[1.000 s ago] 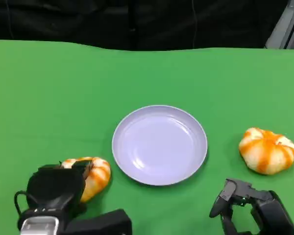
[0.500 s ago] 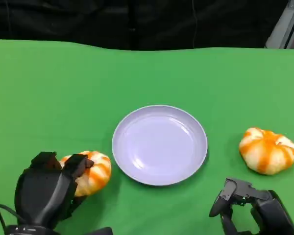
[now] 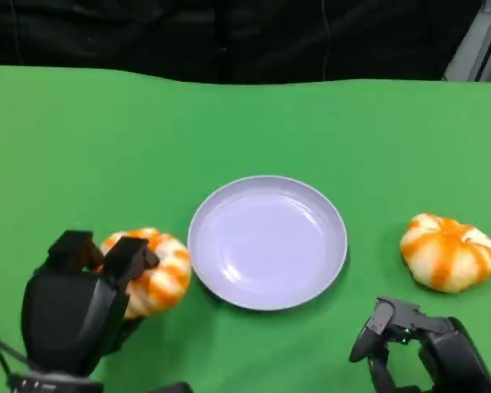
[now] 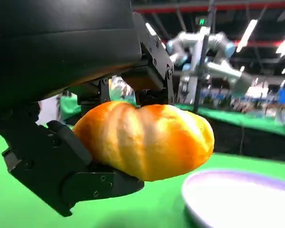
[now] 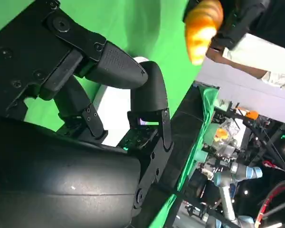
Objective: Grasp the bread from the table and place it into the plate.
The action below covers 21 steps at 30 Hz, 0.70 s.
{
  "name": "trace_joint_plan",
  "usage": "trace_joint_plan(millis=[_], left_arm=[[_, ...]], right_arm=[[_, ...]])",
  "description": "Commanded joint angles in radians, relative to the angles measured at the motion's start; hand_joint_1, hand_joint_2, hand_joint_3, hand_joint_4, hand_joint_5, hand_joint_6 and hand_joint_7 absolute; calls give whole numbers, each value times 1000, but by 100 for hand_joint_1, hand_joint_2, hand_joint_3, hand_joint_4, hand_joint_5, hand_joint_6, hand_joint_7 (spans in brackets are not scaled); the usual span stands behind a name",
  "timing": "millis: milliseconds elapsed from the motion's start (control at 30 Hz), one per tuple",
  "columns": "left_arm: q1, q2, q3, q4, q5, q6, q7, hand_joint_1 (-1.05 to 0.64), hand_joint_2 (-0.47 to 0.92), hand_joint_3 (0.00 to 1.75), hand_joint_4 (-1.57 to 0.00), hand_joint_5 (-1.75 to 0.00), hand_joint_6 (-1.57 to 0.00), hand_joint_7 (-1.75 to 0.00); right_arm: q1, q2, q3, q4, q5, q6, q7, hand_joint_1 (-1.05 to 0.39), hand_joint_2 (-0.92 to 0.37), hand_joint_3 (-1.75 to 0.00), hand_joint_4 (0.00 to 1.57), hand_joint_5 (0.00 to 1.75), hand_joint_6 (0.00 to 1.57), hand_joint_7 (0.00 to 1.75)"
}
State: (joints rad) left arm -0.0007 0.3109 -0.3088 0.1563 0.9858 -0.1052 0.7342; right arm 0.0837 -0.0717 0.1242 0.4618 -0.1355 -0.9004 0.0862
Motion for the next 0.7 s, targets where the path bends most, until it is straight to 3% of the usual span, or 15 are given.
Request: trace_joint_plan(millis=[33, 233, 700], left_arm=[[-48, -8, -8, -2, -2, -6, 11, -14, 36, 115, -94, -175, -85, -145], [-146, -47, -38, 71, -18, -15, -15, -16, 34, 128, -93, -174, -89, -133], [-352, -131, -118, 292, -23, -9, -25, -20, 33, 121, -93, -175, -75, -167]], right_arm=[[-2, -6, -7, 5, 16, 0, 1, -53, -31, -152, 87, 175, 80, 150], [-4, -8, -9, 11, 2, -10, -8, -53, -32, -152, 89, 175, 81, 151], [9, -4, -5, -11, -7, 1, -14, -54, -32, -150, 91, 175, 80, 152]])
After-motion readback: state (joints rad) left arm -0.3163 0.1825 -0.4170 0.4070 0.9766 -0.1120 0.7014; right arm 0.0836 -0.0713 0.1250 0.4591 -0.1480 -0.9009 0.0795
